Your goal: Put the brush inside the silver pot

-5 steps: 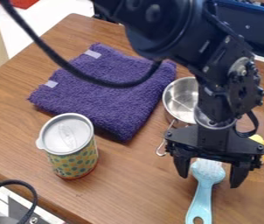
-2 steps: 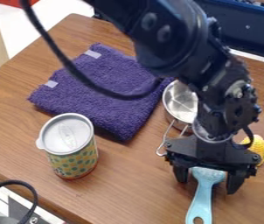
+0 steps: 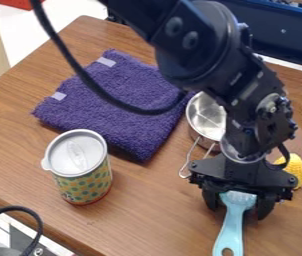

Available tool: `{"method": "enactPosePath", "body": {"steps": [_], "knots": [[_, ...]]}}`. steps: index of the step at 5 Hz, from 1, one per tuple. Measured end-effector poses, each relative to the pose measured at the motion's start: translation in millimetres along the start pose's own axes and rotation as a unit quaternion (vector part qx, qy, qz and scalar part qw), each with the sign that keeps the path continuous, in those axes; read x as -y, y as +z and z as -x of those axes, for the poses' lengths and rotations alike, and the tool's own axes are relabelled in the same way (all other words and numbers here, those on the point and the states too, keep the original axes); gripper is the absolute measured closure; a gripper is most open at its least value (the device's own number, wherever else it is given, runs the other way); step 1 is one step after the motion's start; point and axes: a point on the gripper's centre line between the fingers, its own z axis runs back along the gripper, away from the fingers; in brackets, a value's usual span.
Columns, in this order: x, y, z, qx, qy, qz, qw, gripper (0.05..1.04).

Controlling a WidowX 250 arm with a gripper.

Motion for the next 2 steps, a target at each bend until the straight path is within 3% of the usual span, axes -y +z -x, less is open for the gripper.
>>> {"method": "enactPosePath", "body": {"steps": [2], "knots": [[-3.4,2.2,-0.6,-0.001,0.003,-0.004,1.0000,0.324]]}}
